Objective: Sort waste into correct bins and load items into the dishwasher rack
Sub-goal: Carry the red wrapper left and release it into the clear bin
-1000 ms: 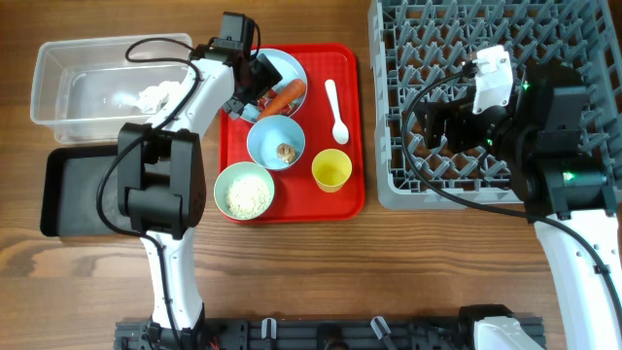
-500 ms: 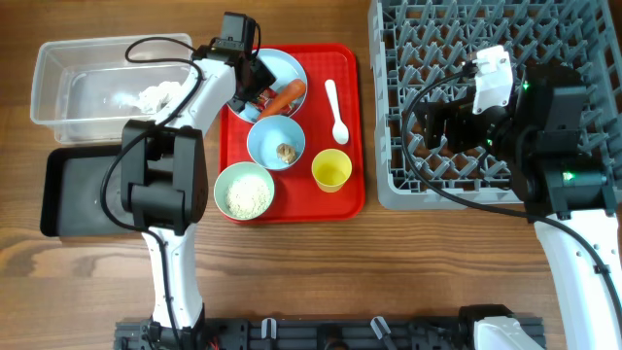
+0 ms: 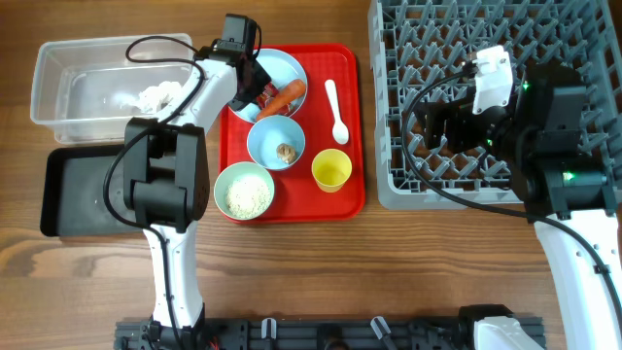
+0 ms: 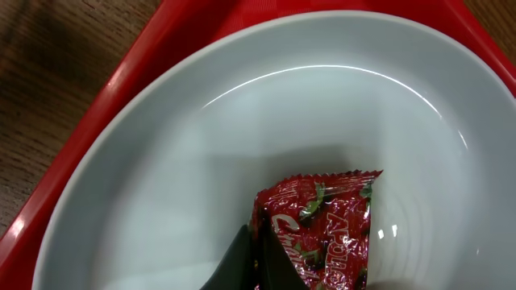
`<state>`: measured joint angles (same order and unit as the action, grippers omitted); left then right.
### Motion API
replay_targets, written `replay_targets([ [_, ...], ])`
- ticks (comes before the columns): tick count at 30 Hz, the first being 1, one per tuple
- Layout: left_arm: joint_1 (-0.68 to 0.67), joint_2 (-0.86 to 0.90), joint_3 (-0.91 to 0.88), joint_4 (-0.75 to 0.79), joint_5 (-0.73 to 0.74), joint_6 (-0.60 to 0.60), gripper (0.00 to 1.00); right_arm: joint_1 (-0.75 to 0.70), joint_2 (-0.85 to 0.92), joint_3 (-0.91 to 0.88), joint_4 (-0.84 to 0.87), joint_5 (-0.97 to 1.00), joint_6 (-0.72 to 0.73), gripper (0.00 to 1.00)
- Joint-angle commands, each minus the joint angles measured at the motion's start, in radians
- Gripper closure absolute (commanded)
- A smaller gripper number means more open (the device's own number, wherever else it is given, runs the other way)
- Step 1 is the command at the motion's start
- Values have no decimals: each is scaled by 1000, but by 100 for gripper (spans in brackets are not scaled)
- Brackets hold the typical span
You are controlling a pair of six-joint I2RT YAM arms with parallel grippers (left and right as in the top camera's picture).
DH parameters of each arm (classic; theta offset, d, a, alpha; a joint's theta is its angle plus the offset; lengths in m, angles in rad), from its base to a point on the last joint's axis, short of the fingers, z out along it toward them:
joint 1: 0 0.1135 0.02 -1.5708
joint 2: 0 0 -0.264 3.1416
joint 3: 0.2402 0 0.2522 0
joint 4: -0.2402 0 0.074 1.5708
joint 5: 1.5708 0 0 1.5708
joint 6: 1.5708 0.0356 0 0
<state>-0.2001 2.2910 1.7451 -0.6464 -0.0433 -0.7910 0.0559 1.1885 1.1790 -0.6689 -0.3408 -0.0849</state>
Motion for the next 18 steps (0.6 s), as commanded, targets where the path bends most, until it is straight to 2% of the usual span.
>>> replay_targets([
  [1, 2, 45, -17, -8, -18, 29, 96, -3, 3, 10, 1, -27, -9, 0],
  [18, 19, -264, -17, 3, -19, 84, 96, -3, 3, 10, 2, -27, -9, 0],
])
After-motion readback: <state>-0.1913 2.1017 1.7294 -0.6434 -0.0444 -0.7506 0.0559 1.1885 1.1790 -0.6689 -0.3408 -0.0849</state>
